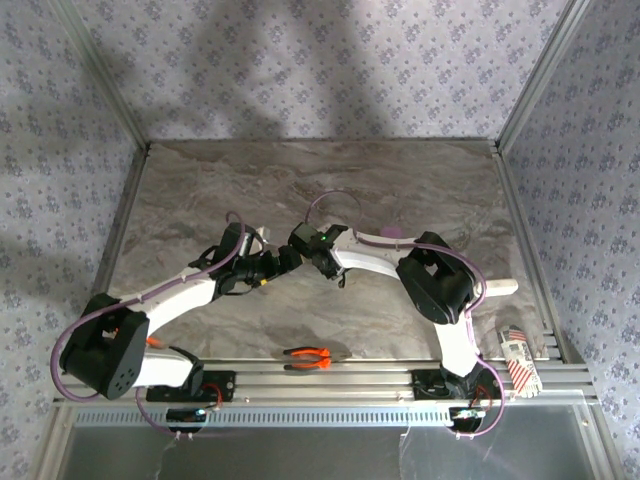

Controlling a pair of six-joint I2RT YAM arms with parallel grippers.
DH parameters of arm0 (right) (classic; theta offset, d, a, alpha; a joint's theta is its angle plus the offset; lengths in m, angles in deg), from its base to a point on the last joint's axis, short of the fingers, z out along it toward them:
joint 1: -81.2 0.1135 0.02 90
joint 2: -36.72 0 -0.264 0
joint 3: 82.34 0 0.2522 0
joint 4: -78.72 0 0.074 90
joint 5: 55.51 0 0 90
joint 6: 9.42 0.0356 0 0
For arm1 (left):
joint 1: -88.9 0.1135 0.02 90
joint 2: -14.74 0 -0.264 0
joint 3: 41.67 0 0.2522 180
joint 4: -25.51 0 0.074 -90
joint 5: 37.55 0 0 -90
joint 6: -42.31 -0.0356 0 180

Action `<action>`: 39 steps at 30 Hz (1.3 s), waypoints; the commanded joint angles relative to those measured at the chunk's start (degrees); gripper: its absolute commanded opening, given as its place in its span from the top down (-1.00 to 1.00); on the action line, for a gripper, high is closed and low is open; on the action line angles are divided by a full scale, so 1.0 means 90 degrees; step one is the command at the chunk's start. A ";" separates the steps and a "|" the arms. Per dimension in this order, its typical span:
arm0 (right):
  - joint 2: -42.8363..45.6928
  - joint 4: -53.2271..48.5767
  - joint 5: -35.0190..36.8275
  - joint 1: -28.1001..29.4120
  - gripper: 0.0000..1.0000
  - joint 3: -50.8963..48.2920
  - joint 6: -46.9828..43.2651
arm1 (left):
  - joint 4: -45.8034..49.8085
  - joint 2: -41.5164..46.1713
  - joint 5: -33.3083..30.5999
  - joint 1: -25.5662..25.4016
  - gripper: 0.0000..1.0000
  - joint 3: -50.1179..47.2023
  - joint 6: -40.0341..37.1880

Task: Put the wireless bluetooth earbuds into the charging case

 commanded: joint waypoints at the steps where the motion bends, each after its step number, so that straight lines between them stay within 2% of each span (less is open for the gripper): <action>1: 0.0207 -0.0229 0.0044 0.0067 0.49 0.0101 0.0155 | -0.0082 0.0013 0.0082 0.0048 -1.00 0.0106 -0.0045; 19: 0.1075 -0.0282 -0.0156 0.0079 0.45 -0.0175 0.0369 | 0.0007 0.0063 0.0062 0.0034 -0.99 0.0201 -0.0038; 26: 0.2146 -0.0182 -0.0588 -0.0095 0.37 -0.0631 0.0635 | 0.0205 0.0027 0.0033 -0.0055 -0.99 0.0450 -0.0122; 31: 0.3084 -0.0081 -0.1036 -0.0341 0.21 -0.1142 0.0917 | 0.0445 -0.0004 0.0004 -0.0095 -1.00 0.0757 -0.0248; 39: 0.4386 0.0381 -0.2042 -0.0847 0.10 -0.2467 0.1446 | 0.1236 -0.0523 0.0055 -0.0093 -1.00 0.1661 -0.0641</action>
